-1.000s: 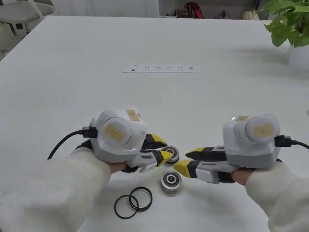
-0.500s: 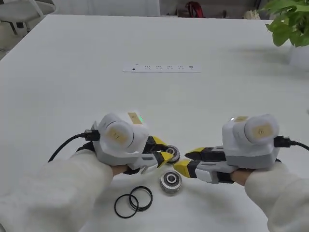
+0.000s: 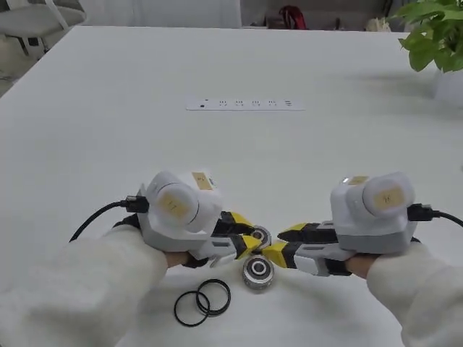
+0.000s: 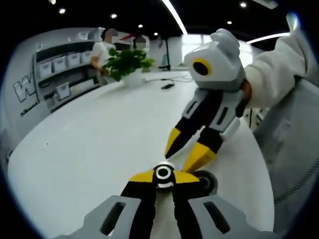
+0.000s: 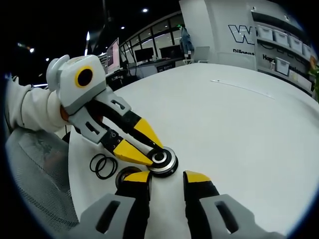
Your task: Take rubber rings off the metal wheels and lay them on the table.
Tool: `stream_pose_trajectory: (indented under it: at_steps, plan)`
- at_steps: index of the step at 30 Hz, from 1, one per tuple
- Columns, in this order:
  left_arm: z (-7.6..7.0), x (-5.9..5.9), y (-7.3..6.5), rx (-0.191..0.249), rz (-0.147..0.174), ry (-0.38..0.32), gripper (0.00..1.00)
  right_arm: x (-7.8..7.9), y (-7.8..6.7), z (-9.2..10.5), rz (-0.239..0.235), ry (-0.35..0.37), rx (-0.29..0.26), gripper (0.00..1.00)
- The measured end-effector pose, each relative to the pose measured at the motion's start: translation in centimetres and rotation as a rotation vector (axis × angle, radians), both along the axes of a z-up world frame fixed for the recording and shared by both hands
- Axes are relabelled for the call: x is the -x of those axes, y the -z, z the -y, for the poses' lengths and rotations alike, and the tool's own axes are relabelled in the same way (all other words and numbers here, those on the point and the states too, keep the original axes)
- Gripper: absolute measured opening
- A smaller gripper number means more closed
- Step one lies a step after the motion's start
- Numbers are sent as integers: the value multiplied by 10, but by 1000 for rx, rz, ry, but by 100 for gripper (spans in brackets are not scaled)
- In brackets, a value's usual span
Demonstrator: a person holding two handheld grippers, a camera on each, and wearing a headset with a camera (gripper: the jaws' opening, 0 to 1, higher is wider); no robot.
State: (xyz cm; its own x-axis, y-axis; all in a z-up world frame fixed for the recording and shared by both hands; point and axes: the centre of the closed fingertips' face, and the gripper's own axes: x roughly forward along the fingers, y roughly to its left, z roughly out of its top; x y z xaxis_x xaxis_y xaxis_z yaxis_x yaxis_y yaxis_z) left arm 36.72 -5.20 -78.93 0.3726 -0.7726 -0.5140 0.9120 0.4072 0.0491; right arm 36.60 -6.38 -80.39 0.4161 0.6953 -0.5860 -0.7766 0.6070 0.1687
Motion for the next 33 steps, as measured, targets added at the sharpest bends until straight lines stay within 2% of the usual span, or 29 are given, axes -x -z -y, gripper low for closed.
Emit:
stream_pose_trajectory:
  at_steps: [5,7,8,14,21,24,33]
  plan:
    - [0,-1,0,1,3,0,13,1,2,-1,-8,-2,4,20]
    - [0,-1,0,6,1,-3,13,2,7,-3,-36,0,0,17]
    - [0,-1,0,8,0,-5,13,1,7,-4,-22,-8,1,17]
    - [0,-1,0,14,-1,-7,13,7,7,-8,-33,-30,-12,12]
    - [0,-1,0,15,0,-9,13,7,6,-8,-24,-43,-9,11]
    - [-1,-1,0,15,0,-12,13,8,5,-8,-11,-60,-8,5]
    - [-3,-2,0,16,0,-16,13,5,5,-5,-9,-45,4,0]
